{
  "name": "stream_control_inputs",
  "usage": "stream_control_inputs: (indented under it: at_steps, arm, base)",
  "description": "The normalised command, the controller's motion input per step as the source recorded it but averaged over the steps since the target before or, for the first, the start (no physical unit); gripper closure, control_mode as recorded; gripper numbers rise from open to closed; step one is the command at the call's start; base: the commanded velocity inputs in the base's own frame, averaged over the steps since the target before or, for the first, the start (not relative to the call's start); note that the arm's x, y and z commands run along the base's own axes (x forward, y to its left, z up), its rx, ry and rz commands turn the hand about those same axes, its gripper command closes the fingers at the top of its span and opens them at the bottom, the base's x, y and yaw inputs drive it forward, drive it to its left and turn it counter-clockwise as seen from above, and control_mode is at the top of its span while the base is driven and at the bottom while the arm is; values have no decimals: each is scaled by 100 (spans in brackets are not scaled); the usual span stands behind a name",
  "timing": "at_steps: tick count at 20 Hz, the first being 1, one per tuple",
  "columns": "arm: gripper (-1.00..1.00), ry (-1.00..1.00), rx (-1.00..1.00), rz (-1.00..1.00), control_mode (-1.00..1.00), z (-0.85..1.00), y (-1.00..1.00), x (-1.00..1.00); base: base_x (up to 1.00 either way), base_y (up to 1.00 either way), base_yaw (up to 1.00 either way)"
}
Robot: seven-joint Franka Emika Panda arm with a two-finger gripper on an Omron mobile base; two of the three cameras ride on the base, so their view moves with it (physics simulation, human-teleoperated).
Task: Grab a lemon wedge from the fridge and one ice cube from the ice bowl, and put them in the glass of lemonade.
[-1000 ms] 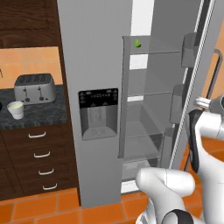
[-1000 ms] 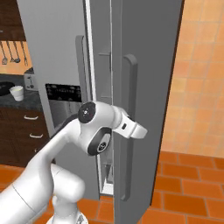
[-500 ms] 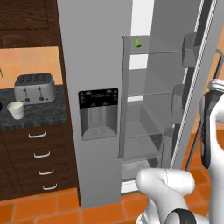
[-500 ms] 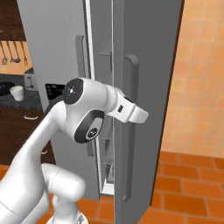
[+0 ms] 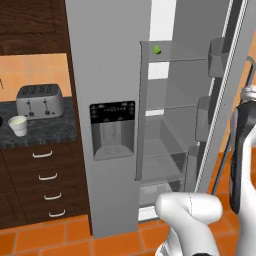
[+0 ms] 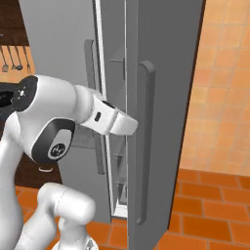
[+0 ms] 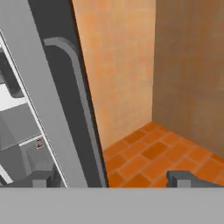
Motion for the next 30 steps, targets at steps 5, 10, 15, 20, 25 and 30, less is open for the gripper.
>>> stream_control_inputs:
  at_steps: [5, 10, 15, 20, 25, 30]
  arm:
    - [-100, 9, -21, 0, -100, 25, 100, -6]
    - [-100, 35, -29, -3, -100, -1, 100, 89]
    - [-100, 40, -26, -3, -100, -25, 61, 100]
    - [-100, 7, -21, 0, -100, -71, -11, 91]
    - [-100, 5, -15, 0, -100, -46, -39, 67]
    - [-100, 5, 0, 0, -100, -22, -79, 6]
  base:
    - [0, 0, 0]
    - [0, 0, 0]
    - [0, 0, 0]
    - [0, 0, 0]
    - [0, 0, 0]
    - [0, 0, 0]
